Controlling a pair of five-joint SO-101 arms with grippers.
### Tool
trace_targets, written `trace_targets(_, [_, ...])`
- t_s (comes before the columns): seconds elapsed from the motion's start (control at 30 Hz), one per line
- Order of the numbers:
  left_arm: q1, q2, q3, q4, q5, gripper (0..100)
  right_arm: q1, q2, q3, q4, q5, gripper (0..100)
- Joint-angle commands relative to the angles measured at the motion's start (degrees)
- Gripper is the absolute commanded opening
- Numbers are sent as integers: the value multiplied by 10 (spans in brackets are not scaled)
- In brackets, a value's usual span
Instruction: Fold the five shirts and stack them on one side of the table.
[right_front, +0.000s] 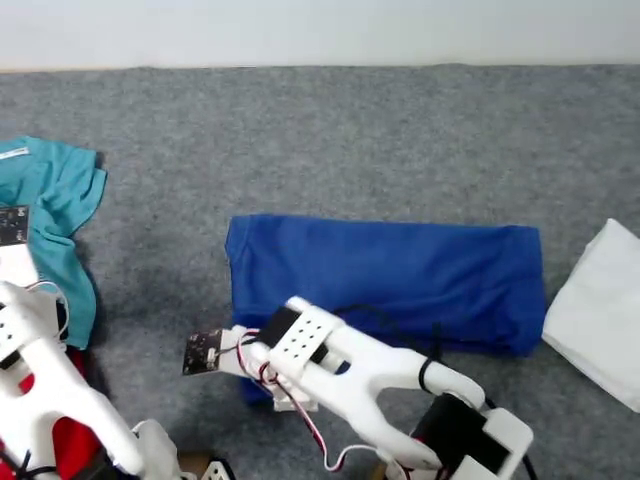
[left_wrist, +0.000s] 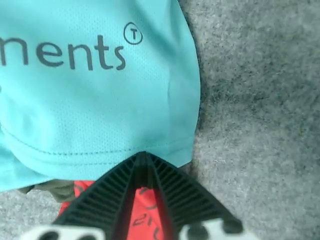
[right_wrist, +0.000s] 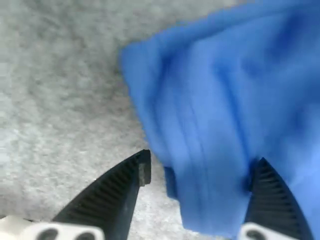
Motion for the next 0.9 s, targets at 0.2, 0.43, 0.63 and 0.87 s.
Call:
trace_targets(0.2, [-1, -14, -1, -7, 4, 3, 7, 90, -52, -25, -26, 318])
trace_targets(0.43, [-1, -14, -1, -8, 4, 3, 31, 138, -149, 25, -22, 149])
trace_targets(0.63, [1, -14, -1, -8, 3, 3, 48, 138, -207, 85, -21, 143])
trace_targets(0.87, [2, -14, -1, -8, 2, 3, 63, 138, -248, 110, -21, 128])
